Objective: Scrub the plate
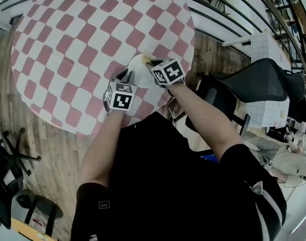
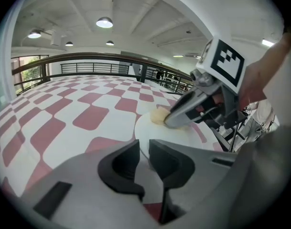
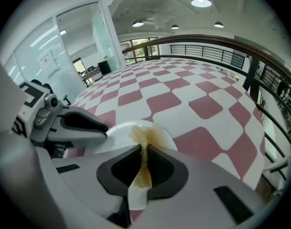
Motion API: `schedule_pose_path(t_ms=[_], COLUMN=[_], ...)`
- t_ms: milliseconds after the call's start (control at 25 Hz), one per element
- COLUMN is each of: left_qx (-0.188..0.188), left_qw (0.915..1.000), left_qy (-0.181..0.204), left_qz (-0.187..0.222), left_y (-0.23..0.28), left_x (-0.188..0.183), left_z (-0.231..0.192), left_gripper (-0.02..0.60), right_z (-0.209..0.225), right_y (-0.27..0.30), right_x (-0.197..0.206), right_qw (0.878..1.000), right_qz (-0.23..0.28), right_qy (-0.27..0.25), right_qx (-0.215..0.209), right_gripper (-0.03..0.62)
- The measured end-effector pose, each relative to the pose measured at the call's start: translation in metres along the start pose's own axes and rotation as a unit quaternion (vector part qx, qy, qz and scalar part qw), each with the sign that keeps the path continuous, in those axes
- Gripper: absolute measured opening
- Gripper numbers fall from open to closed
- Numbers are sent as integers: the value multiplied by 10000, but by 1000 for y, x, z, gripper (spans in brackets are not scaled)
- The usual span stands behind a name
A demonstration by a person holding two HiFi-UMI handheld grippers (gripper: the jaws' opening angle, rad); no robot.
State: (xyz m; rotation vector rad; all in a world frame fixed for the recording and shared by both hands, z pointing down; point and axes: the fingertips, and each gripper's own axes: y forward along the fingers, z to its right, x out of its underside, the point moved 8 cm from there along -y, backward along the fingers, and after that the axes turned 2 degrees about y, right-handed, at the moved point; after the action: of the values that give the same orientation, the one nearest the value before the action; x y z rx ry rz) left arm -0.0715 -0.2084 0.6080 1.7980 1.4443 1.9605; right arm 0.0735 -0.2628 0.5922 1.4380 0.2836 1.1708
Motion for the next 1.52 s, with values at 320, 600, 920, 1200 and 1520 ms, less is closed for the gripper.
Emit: schedule_pose_path(t_ms=[320, 600, 920, 1200, 1520], left_qx=[-21, 33, -42, -184, -158], left_qw=[10000, 10000, 9997, 9971, 9925], left_qy=[43, 16, 161, 173, 124], left_qz=[24, 43, 191, 724, 1205], left_y=[1, 1, -21, -64, -115], left_x=[3, -1, -3, -31, -68], left_z=[-1, -2, 0, 25, 61], left_gripper=[64, 64, 64, 64, 64], right_z=[7, -1, -4, -12, -25], right_y=[-34, -57, -98, -140, -182], right_x=[48, 80, 84, 73, 54], right_qw=[9986, 9962, 9913, 9810, 9606], right_qz=[-163, -180, 522, 1346, 2178], right_qy=[451, 816, 1209, 1276, 1143], right_qx=[205, 257, 9, -575, -1290], right_gripper=[41, 41, 41, 41, 41])
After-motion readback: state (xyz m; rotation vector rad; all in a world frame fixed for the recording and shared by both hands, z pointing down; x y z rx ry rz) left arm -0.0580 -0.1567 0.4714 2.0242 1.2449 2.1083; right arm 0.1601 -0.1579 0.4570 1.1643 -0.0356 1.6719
